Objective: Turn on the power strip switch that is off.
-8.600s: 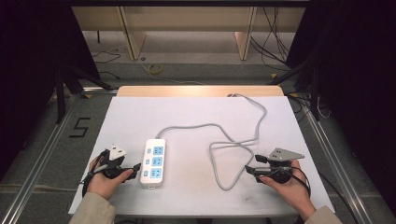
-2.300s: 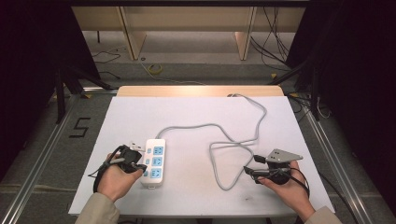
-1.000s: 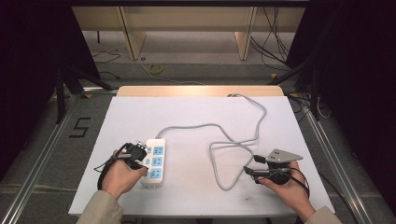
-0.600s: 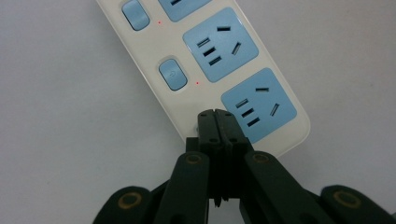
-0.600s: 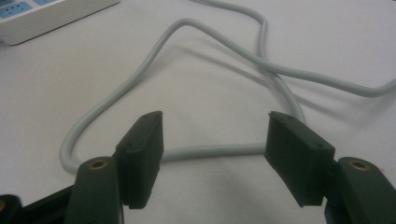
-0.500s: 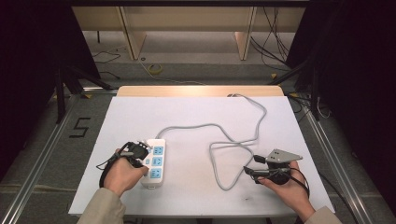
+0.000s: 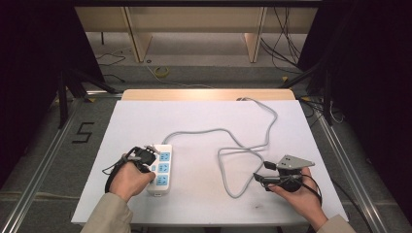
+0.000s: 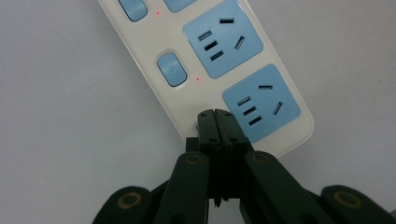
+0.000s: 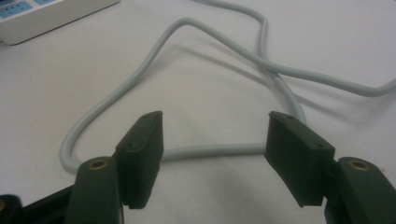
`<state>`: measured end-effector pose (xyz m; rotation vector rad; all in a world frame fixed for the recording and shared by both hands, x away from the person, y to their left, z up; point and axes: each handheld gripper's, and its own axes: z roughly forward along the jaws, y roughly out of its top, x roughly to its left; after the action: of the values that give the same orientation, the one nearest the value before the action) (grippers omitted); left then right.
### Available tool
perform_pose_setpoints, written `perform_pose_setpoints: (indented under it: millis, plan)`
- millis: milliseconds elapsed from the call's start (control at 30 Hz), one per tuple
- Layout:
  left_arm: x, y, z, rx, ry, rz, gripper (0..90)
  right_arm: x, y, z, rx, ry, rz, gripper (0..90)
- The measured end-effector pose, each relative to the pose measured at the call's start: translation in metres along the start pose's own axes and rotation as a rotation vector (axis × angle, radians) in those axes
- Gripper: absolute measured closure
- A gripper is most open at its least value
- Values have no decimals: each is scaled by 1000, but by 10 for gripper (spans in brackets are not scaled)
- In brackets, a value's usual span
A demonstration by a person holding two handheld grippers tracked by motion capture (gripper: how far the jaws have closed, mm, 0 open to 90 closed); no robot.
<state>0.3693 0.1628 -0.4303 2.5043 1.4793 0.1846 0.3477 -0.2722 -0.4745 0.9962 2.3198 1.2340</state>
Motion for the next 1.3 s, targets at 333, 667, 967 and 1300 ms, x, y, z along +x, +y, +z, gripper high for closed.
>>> perform_pose_setpoints:
  millis: [333,667,967,1300]
  plan:
    - [0,3,1,22,-4,-10,897,0,0,0,0,0,0,377]
    - [0,4,1,45,-3,-16,897,0,0,0,-1,1,0,377]
    - [3,4,3,57,55,-12,898,0,0,0,-1,2,-1,377]
    - [1,6,-4,11,38,-20,899,0,0,0,0,1,-1,377]
